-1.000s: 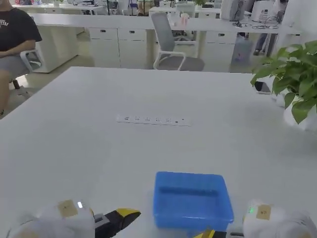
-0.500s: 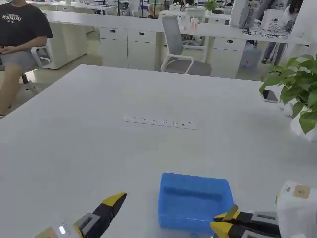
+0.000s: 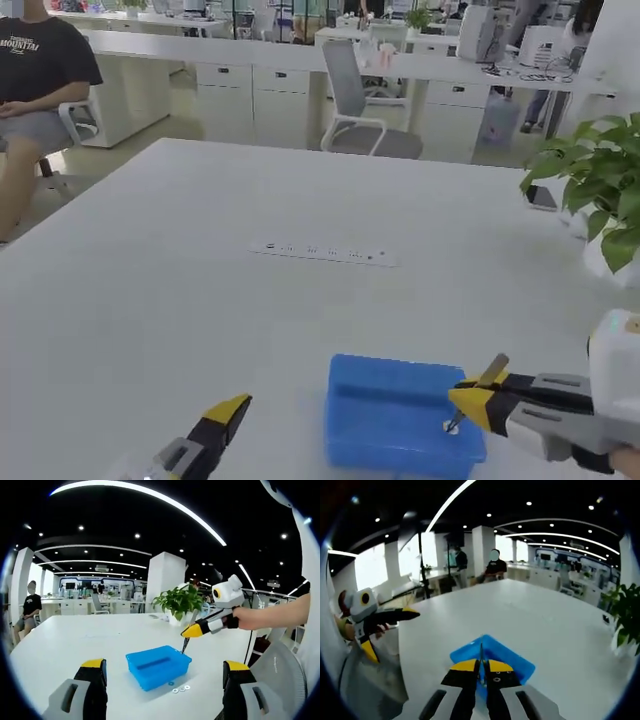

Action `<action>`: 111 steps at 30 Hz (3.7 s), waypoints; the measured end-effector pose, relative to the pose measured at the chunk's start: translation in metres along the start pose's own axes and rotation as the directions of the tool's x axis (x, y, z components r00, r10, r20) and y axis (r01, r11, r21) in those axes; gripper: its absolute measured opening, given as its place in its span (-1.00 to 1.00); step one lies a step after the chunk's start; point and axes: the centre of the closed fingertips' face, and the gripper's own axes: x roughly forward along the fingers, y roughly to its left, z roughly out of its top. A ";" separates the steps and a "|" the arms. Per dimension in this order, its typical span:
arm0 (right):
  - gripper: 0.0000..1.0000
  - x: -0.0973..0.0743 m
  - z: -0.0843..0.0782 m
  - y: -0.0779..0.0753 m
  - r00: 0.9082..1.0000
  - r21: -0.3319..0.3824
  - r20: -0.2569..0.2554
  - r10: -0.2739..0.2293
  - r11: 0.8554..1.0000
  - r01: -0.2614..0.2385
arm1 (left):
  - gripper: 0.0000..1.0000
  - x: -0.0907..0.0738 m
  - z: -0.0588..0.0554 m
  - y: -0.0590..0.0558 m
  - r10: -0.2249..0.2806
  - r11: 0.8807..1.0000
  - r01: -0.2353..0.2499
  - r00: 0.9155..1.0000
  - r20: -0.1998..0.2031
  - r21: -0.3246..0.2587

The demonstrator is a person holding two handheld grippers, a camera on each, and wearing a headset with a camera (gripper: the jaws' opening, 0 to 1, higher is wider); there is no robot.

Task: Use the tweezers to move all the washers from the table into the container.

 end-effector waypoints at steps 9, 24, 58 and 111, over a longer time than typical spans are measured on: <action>-0.94 0.020 -0.008 -0.032 0.999 0.113 -0.013 -0.035 0.993 0.036 | 0.93 -0.001 -0.001 0.002 0.010 1.000 -0.010 1.000 -0.007 -0.003; -0.94 0.055 -0.051 -0.045 0.986 0.075 -0.157 -0.053 0.995 0.065 | 0.89 -0.001 -0.006 0.004 0.013 1.000 -0.012 0.999 -0.039 0.006; -0.93 0.031 -0.017 -0.006 0.999 0.053 -0.030 -0.010 0.999 0.012 | 0.85 0.000 -0.012 0.003 0.005 1.000 -0.005 0.998 -0.069 -0.009; -0.92 0.033 -0.089 0.063 0.979 -0.038 -0.176 0.098 0.994 -0.106 | 0.83 0.000 -0.017 0.000 -0.011 1.000 0.009 0.996 -0.090 -0.021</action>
